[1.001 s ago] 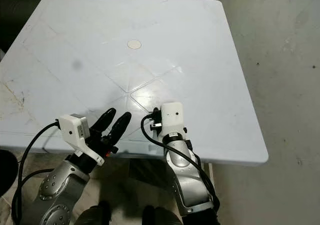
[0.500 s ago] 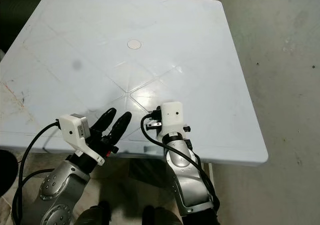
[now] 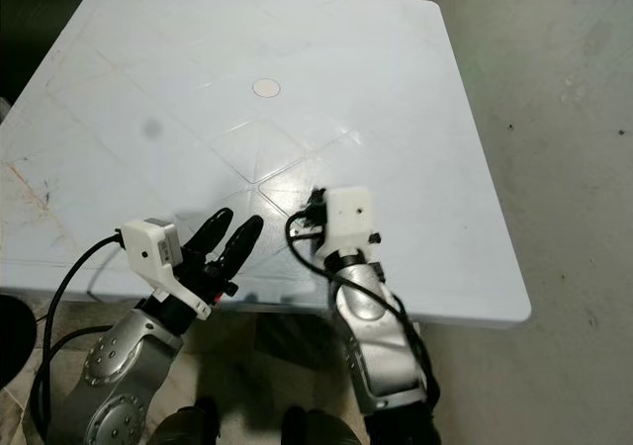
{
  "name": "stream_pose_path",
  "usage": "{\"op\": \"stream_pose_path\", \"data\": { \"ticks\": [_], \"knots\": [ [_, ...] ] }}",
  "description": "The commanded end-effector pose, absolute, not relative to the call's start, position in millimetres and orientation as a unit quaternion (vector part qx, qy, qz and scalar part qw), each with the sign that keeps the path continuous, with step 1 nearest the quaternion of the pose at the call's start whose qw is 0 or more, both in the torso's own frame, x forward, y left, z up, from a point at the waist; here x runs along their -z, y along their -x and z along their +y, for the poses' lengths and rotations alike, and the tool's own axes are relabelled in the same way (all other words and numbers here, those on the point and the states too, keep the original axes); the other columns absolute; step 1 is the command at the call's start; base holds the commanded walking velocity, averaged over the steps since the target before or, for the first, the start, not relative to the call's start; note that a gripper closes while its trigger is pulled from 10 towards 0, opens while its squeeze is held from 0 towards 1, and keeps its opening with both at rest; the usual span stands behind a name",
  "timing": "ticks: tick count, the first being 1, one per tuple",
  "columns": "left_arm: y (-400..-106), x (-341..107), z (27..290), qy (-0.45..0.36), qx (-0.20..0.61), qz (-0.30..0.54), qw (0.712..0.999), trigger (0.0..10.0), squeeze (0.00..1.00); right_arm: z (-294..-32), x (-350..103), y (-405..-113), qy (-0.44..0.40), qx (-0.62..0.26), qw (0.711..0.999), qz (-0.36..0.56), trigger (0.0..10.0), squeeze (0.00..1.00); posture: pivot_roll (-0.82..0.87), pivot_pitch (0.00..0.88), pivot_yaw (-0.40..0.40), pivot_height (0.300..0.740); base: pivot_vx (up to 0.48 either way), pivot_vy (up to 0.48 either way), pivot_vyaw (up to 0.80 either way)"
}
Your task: Hang keys on a hook
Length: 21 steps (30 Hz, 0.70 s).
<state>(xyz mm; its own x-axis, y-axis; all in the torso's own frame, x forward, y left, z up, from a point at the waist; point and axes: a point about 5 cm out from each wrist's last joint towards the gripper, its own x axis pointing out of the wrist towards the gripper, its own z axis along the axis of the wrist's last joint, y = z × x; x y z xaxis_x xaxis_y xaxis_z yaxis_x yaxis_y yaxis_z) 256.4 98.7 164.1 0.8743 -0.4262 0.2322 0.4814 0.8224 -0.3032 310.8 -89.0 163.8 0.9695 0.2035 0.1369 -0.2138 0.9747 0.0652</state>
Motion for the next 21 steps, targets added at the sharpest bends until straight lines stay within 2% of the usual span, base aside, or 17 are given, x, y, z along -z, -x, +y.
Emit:
{"op": "stream_pose_path", "data": {
  "ticks": [1,5,6,8,10,11,12,13,14,21],
  "knots": [
    [-263,-163,102,0.182,0.215,-0.075,0.957,10.0,0.0,-99,-165,-314,-0.054,-0.1,0.991,-0.074,0.0,0.0,0.08,0.186,-0.092,0.74,0.0,0.0,0.0],
    [-285,-165,108,0.144,0.165,-0.058,0.974,10.0,0.0,-111,-168,-319,-0.044,-0.096,0.99,-0.089,0.0,0.0,0.07,0.169,-0.083,0.74,0.0,0.0,0.0],
    [-292,-165,111,0.124,0.155,-0.053,0.979,10.0,0.0,-115,-169,-320,-0.049,-0.093,0.991,-0.085,2.3,0.0,0.06,0.16,-0.078,0.74,0.0,0.0,0.0],
    [-302,-168,116,0.103,0.134,-0.046,0.985,10.0,0.0,-120,-170,-321,-0.056,-0.088,0.992,-0.074,2.5,0.0,0.06,0.155,-0.075,0.74,0.0,0.0,0.0],
    [-307,-169,121,0.104,0.12,-0.045,0.986,10.0,0.0,-126,-172,-321,-0.045,-0.068,0.994,-0.073,4.1,0.0,0.05,0.138,-0.065,0.74,0.0,0.0,0.0],
    [-308,-170,122,0.097,0.119,-0.047,0.987,10.0,0.0,-128,-172,-321,-0.042,-0.066,0.994,-0.074,5.5,0.0,0.05,0.138,-0.065,0.74,0.0,0.0,0.0],
    [-308,-171,123,0.089,0.12,-0.049,0.987,10.0,0.0,-130,-173,-320,-0.038,-0.066,0.994,-0.078,6.3,0.0,0.04,0.132,-0.06,0.74,0.0,0.0,0.0],
    [-308,-172,123,0.081,0.125,-0.052,0.987,10.0,0.0,-134,-173,-318,-0.033,-0.059,0.995,-0.077,8.8,0.0,0.04,0.129,-0.058,0.74,0.0,0.0,0.0],
    [-307,-174,124,0.08,0.13,-0.057,0.987,10.0,0.0,-139,-170,-317,-0.04,-0.052,0.996,-0.06,10.0,0.0,0.04,0.121,-0.055,0.74,0.0,0.0,0.0],
    [-301,-169,134,0.073,0.129,-0.071,0.986,10.0,0.0,-147,-160,-306,-0.048,-0.056,0.997,-0.027,10.0,0.0,0.02,0.095,-0.042,0.74,0.0,0.0,0.0]
  ]
}}
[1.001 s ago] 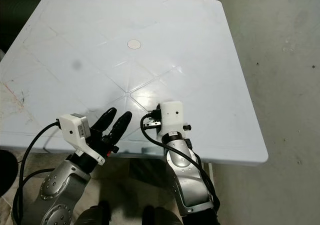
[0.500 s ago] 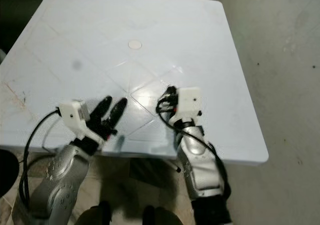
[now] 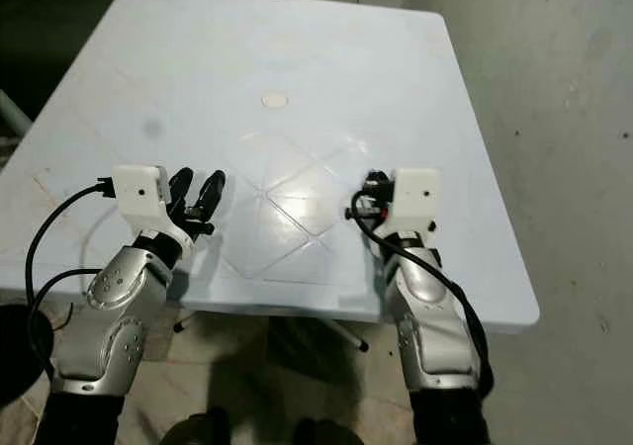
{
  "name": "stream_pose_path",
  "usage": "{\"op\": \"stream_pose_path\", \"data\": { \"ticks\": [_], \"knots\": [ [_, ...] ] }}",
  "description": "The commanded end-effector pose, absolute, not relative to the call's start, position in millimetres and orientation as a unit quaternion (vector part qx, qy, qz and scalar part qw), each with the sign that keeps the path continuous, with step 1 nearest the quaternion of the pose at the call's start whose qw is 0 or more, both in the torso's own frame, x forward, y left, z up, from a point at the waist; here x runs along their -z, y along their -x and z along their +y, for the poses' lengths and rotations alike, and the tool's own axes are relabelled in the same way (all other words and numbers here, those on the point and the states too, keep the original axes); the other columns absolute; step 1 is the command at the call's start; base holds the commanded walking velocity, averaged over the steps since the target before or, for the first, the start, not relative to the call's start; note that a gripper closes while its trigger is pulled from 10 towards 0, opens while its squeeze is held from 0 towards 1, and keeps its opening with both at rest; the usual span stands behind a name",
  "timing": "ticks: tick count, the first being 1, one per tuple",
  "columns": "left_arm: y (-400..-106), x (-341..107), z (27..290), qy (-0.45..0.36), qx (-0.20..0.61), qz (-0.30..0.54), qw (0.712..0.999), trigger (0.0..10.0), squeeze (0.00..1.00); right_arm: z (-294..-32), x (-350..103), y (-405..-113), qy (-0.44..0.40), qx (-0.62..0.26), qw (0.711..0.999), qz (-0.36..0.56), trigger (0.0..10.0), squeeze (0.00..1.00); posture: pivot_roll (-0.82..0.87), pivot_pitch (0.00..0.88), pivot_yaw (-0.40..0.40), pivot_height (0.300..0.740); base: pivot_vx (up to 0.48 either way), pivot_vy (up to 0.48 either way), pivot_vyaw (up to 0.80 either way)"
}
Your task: Hang keys on a hook
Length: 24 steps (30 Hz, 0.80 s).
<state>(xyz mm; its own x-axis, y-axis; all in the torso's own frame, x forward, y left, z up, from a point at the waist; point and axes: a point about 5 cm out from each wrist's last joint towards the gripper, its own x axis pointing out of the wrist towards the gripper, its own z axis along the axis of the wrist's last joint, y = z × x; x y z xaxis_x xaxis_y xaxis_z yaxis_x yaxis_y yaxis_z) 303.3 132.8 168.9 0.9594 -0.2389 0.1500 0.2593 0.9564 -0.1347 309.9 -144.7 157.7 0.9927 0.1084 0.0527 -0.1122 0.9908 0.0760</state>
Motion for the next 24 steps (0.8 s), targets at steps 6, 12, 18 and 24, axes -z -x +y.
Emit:
{"op": "stream_pose_path", "data": {
  "ticks": [6,12,18,24],
  "knots": [
    [-300,-161,151,0.086,0.078,-0.051,0.992,10.0,0.0,-154,-163,-292,-0.04,-0.035,0.996,-0.071,10.0,0.0,0.0,0.089,-0.035,0.74,0.0,0.0,0.0],
    [-298,-156,158,0.075,0.067,-0.063,0.993,10.0,0.0,-159,-155,-291,-0.001,-0.006,0.997,-0.076,10.0,0.0,0.01,0.086,-0.034,0.74,0.0,0.0,0.0],
    [-300,-155,156,0.092,0.084,-0.067,0.99,10.0,0.0,-153,-153,-290,-0.011,-0.043,0.995,-0.092,10.0,0.0,0.01,0.085,-0.032,0.74,0.0,0.0,0.0],
    [-302,-147,162,0.079,0.083,-0.057,0.992,10.0,0.0,-149,-141,-283,-0.013,-0.068,0.994,-0.083,10.0,0.0,0.01,0.084,-0.028,0.74,0.0,0.0,0.0]
  ]
}}
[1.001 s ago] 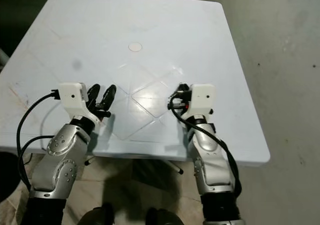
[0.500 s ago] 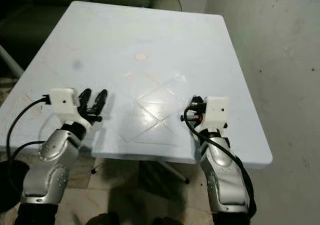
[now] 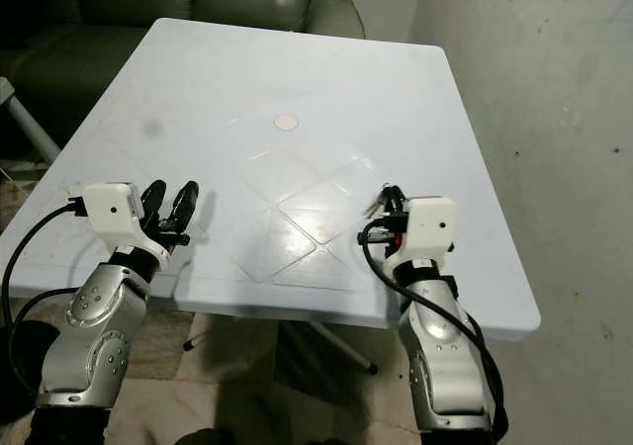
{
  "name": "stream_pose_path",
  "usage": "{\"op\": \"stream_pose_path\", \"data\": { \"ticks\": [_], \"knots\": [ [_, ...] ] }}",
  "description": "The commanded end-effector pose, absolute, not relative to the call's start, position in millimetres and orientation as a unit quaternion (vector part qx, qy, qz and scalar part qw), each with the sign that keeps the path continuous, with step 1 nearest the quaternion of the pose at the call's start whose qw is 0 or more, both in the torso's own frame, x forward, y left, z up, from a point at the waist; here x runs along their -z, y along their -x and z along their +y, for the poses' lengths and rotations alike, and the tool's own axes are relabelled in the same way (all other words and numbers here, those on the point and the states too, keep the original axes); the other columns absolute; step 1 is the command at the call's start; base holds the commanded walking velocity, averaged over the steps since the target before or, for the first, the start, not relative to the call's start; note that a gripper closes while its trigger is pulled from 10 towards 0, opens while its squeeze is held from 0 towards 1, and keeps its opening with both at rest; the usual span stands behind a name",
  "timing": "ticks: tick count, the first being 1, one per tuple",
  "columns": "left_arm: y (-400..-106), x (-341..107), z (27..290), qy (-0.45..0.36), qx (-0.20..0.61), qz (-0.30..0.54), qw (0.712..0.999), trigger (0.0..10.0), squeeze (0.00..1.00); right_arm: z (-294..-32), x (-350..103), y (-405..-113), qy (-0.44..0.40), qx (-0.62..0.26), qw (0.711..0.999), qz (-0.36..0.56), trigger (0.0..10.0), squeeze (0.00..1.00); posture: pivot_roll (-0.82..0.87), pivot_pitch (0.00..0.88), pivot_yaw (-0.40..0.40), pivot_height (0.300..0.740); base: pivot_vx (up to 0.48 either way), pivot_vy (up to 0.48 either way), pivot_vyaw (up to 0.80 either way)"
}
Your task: Hang keys on a hook
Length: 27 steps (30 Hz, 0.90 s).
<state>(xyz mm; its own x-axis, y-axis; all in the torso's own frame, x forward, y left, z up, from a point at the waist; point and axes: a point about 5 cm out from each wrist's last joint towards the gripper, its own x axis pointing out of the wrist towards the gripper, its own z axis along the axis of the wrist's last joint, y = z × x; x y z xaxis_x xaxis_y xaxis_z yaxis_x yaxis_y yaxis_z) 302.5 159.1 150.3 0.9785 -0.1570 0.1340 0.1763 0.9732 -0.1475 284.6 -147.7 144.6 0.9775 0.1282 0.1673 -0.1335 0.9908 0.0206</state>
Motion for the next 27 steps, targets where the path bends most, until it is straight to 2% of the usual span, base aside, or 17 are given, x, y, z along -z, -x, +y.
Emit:
{"op": "stream_pose_path", "data": {
  "ticks": [1,4,16,27],
  "knots": [
    [-302,-145,164,0.078,0.078,-0.053,0.993,10.0,0.0,-149,-140,-282,-0.014,-0.068,0.994,-0.081,10.0,0.0,0.01,0.084,-0.028,0.74,0.0,0.0,0.0],
    [-298,-142,166,0.086,0.083,-0.059,0.991,10.0,0.0,-151,-139,-280,-0.049,-0.086,0.992,-0.082,10.0,0.0,0.0,0.089,-0.025,0.74,0.0,0.0,0.0],
    [-307,-150,179,0.114,0.079,-0.068,0.988,10.0,0.0,-156,-133,-289,-0.018,-0.083,0.995,-0.059,10.0,0.0,0.01,0.087,-0.022,0.74,0.0,0.0,0.0],
    [-315,-150,173,0.1,0.08,-0.038,0.991,10.0,0.0,-150,-132,-294,-0.008,-0.075,0.996,-0.042,10.0,0.0,0.01,0.067,-0.014,0.74,0.0,0.0,-0.77]
  ]
}}
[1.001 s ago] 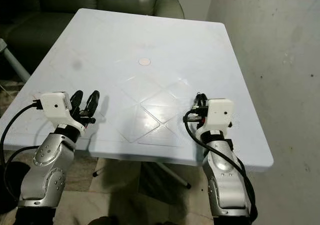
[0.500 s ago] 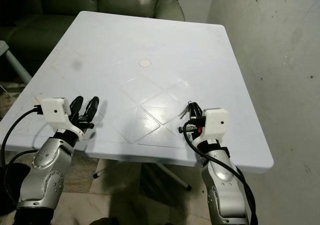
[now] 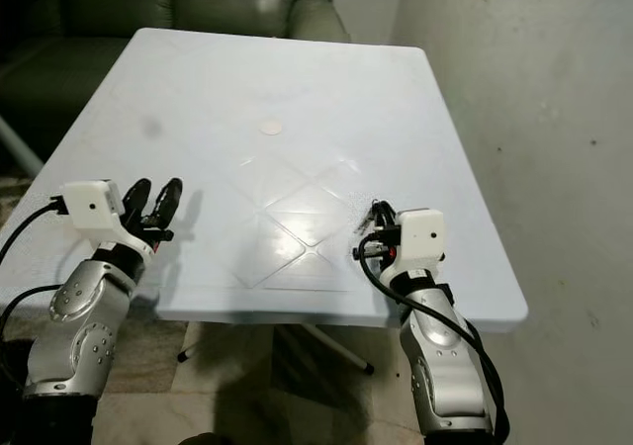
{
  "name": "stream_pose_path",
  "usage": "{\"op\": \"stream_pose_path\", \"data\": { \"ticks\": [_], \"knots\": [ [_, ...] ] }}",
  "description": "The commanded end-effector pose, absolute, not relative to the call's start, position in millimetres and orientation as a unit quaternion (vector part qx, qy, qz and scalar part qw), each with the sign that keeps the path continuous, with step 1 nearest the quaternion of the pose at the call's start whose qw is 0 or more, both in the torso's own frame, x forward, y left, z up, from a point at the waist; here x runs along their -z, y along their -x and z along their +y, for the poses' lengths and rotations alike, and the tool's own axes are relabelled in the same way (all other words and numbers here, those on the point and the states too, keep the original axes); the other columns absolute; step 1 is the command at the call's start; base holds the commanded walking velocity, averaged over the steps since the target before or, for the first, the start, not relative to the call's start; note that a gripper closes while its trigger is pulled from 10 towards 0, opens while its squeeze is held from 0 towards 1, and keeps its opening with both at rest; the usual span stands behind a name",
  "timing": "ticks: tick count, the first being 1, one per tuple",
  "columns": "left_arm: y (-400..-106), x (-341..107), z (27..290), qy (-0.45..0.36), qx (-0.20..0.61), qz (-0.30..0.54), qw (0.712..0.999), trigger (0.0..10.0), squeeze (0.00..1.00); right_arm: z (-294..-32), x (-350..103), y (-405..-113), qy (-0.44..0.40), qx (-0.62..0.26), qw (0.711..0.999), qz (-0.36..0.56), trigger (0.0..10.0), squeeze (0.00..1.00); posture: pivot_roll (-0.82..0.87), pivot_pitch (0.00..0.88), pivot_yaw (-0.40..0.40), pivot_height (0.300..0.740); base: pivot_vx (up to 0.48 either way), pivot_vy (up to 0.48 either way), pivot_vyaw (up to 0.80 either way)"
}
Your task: Hang keys on a hook
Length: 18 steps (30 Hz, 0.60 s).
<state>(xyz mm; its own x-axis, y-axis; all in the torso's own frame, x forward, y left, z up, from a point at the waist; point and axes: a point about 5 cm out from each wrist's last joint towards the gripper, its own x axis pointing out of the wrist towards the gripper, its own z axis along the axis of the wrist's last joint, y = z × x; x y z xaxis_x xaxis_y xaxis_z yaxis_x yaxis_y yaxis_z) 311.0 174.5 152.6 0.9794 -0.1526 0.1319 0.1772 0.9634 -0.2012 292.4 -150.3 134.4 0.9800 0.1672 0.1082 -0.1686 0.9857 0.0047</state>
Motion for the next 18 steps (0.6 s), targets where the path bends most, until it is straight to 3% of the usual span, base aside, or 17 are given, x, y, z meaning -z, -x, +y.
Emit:
{"op": "stream_pose_path", "data": {
  "ticks": [1,18],
  "knots": [
    [-315.4,-150.2,173.1,0.1,0.08,-0.038,0.991,10.0,0.0,-149.9,-132.0,-293.8,-0.008,-0.075,0.996,-0.042,10.0,0.0,0.01,0.067,-0.014,0.74,0.0,0.0,-0.77],
    [-321.3,-152.2,166.3,0.111,0.089,-0.031,0.989,10.0,0.0,-155.3,-131.8,-295.2,-0.005,-0.068,0.997,-0.036,10.0,0.0,0.0,0.051,-0.01,0.74,0.0,0.0,-0.65]
  ]
}}
